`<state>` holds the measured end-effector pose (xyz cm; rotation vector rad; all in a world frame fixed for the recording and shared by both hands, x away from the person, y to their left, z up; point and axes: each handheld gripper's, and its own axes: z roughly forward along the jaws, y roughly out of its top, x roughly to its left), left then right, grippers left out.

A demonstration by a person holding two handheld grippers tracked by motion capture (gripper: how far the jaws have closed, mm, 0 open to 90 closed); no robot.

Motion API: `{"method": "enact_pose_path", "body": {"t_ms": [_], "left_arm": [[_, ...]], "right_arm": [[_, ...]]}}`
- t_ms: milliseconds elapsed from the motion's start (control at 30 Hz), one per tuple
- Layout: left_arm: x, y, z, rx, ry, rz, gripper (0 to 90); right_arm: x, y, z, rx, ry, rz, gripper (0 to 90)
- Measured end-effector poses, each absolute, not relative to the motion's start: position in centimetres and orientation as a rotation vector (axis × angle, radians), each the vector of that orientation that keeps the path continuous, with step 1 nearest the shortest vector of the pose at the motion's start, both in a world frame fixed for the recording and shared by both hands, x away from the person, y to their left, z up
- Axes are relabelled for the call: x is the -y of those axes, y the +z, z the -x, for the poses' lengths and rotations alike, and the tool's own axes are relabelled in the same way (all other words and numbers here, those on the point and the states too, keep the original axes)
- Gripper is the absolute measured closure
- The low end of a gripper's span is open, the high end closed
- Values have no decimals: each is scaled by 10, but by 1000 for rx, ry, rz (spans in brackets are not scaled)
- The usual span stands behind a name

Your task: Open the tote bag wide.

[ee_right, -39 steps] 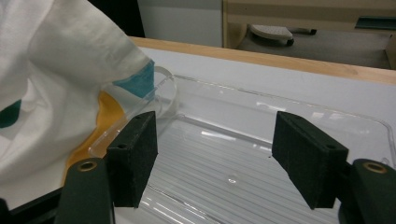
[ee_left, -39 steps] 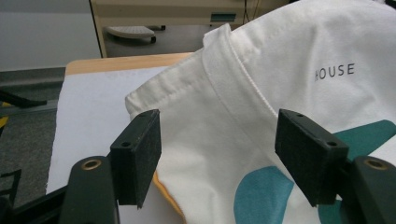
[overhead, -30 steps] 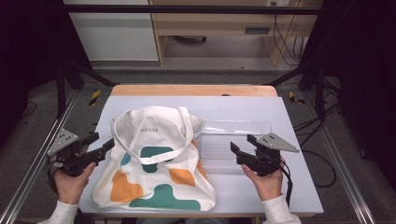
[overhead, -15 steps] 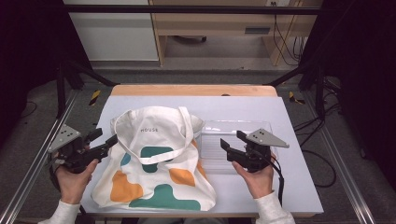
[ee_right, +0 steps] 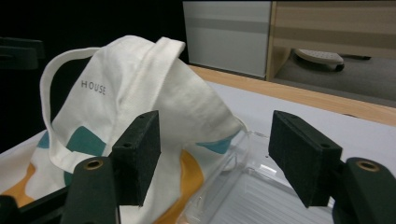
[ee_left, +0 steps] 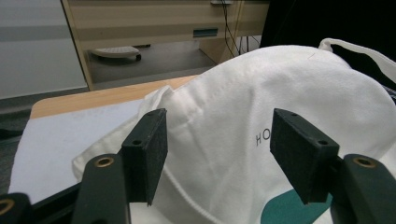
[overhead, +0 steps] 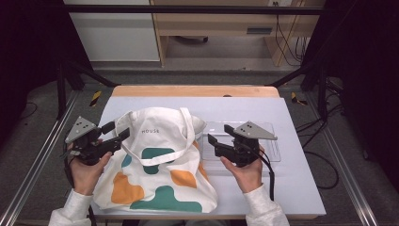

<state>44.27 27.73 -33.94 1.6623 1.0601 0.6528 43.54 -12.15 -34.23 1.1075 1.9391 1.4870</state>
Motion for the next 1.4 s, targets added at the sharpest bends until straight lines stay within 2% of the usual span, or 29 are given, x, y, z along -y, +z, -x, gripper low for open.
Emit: {"method": "enact_pose_path", "body": {"t_ms": [267,500,967,1233,1400], "left_arm": [[-261,-350,-451,-1055,634,-1724,417],[-257,-362,-455,-1075,615,-1763,499],[-253,-378,-457,-1075,524,-1821,822],[-251,-376,-451,-1063,533,-1827,849],[-250,-375,-447,-1057,547,-1830,850]], "right_arm": [[99,-344,-441,-1989,1496,-1075,348],[87,-348,-442,-2025,1506,-1053,359],[65,-361,-447,-2119,1497,-1038,392],[54,-369,-448,-2145,1481,-1025,485],[50,-373,-448,-2158,1468,-1026,610]]}}
